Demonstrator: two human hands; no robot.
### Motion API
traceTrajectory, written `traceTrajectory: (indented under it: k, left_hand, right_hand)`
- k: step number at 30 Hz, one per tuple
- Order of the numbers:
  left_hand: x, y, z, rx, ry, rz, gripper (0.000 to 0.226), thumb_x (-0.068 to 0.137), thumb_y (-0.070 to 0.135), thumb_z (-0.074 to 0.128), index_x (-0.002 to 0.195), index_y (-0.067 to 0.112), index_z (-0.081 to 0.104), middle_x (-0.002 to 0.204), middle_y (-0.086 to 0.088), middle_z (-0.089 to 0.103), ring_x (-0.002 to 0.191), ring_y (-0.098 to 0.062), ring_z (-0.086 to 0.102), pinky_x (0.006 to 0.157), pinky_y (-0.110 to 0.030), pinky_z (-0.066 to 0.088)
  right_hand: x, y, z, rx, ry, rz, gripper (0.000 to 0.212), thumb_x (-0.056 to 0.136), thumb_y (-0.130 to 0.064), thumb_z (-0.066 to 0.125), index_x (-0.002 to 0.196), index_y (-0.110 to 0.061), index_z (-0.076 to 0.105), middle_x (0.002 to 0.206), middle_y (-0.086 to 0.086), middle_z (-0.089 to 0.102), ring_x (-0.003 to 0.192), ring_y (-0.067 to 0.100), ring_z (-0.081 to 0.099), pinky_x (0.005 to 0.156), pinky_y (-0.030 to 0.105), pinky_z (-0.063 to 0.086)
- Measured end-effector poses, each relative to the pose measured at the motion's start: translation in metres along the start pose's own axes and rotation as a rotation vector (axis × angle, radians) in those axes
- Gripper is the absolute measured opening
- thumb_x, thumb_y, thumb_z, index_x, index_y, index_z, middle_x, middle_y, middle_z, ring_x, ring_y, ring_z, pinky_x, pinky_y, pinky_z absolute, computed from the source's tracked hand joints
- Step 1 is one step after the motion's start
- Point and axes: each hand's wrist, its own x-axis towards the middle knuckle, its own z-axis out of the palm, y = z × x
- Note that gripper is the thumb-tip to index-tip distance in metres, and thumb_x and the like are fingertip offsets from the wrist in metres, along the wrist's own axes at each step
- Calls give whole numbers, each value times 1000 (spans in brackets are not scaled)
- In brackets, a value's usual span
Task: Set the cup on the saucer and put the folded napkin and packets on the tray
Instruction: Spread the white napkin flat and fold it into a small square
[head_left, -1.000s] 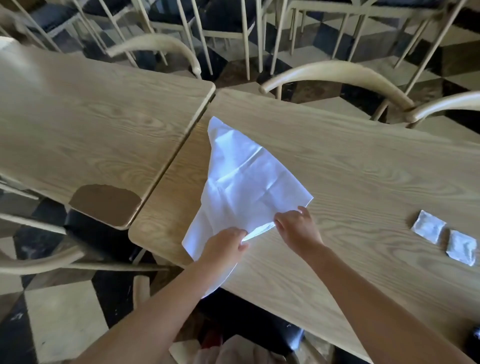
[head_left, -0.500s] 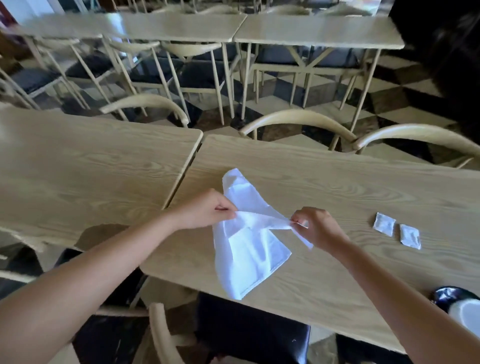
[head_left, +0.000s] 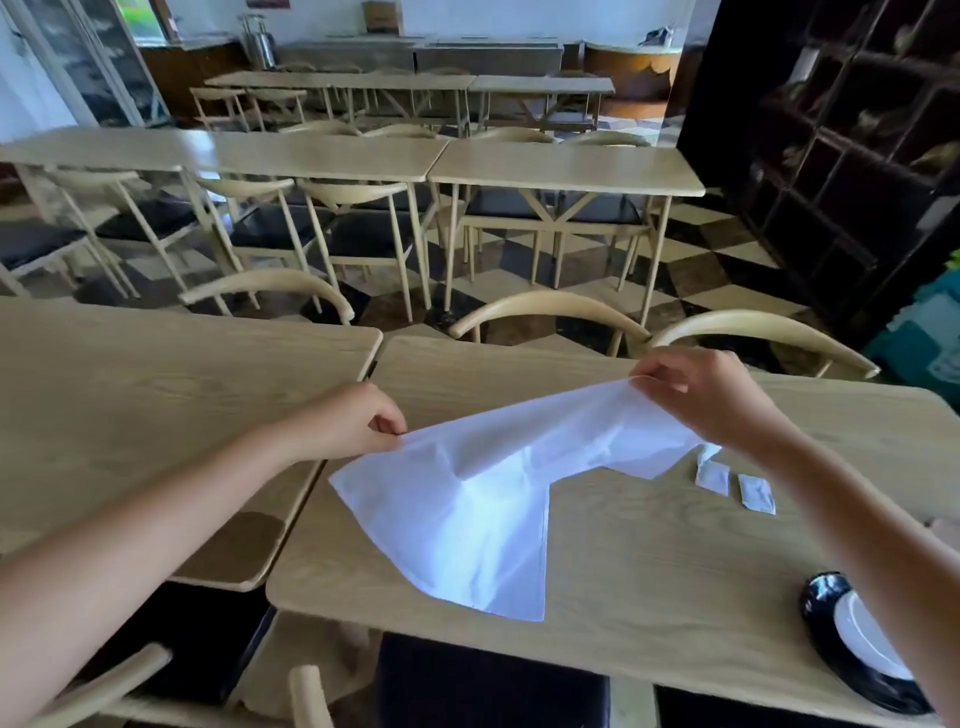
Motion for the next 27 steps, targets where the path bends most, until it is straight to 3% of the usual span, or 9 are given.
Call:
traceTrajectory:
  k: [4,6,8,10,12,14,21,24,27]
  left_hand:
    - [8,5,-13,-17,105,-9,14,80,25,65,70,27,74,69,12,71,66,1,63,60,-17,45]
    - [25,12,-26,34,196,21,13,82,22,63,76,20,75,76,7,72,72,-6,64,70,-22,46]
    - [45,23,-43,95,298,36,15,85,17,61,83,14,75,83,1,72,77,-12,63,74,-32,51]
    - [64,33,-62,151,400,52,16,85,12,59,82,11,74,83,-3,72,77,-17,63,71,-34,52]
    - [81,45,-86,208,480,72,21,84,9,55,69,12,69,70,-7,67,68,-24,60,62,-34,47]
    - [93,57,-112,252,564,82,22,83,8,51,64,13,62,66,-11,58,64,-26,53,58,-33,41]
    - [85,81,-155,264,1139,335,23,86,5,46,88,0,68,79,-21,66,74,-34,59,65,-39,44]
    - [65,59,-117,284,1192,386,23,88,4,47,92,0,69,86,-19,69,81,-34,63,71,-39,48]
    - [47,24,-53,358,1133,415,20,86,-2,51,87,1,71,83,-16,70,79,-33,63,75,-37,45]
  right_hand:
    - [10,5,-21,-22,-88,22,6,81,-18,67,78,-24,67,66,-14,64,66,4,62,55,8,43]
    - [24,10,-24,-133,-158,9,4,82,-18,65,80,-21,66,71,-3,65,73,18,64,59,23,43]
    - [41,17,-28,-230,-153,26,8,84,-16,62,88,-12,67,81,7,68,81,26,64,66,28,42]
    - [60,23,-38,-263,-83,72,11,85,-14,60,91,-9,67,89,11,70,87,29,63,72,33,47]
    - [78,24,-53,-283,11,108,11,84,-13,57,90,-10,66,91,11,70,89,31,62,77,39,51]
    - [96,23,-70,-298,120,138,14,85,-14,53,90,-13,66,92,10,71,88,32,61,76,41,52]
    - [117,-4,-110,-198,648,-43,20,87,-18,50,98,-14,66,96,7,72,90,26,65,70,31,47]
    - [88,5,-86,-212,670,-122,18,85,-17,52,94,-12,66,91,9,72,86,28,64,73,36,49]
    - [43,25,-39,-302,584,-185,15,83,-13,54,87,-6,67,80,13,70,78,33,62,71,36,45]
